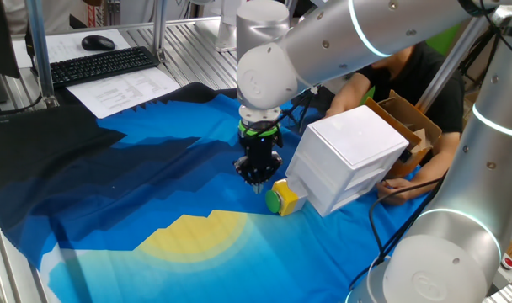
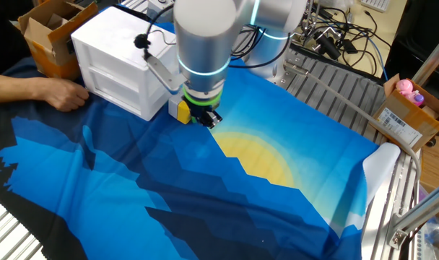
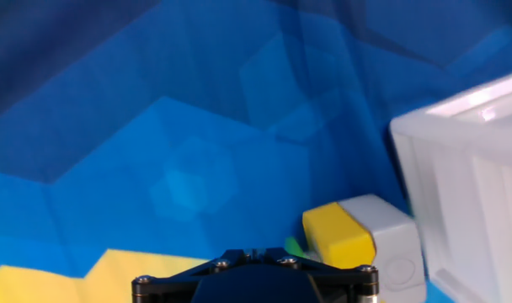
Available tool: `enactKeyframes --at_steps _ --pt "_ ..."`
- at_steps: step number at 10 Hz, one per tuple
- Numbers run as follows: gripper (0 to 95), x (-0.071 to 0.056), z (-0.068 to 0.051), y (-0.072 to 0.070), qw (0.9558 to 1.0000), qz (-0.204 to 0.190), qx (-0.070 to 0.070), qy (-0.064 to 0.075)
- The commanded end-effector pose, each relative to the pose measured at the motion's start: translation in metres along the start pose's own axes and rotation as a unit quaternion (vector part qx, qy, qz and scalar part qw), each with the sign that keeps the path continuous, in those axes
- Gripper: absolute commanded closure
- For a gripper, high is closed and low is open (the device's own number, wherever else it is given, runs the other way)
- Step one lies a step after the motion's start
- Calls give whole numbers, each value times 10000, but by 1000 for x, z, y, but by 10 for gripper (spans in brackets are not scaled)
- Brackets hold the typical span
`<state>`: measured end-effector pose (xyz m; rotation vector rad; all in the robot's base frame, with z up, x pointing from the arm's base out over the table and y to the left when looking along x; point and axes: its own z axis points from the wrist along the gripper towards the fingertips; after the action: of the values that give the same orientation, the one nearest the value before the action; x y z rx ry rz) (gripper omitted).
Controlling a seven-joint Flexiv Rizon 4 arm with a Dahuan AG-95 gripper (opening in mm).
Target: Press the button horizontally
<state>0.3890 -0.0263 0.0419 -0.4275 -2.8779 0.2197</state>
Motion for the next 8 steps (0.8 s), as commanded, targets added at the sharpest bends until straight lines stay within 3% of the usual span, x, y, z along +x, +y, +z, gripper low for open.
enactKeyframes --at_steps 1,4,6,8 --pt "950 16 15 1 9986 -255 428 -154" --pt "950 13 17 -2 9974 -458 552 -124" --pt "950 7 16 -11 9940 -745 790 -138" --pt "950 6 18 -25 9929 -881 784 -124"
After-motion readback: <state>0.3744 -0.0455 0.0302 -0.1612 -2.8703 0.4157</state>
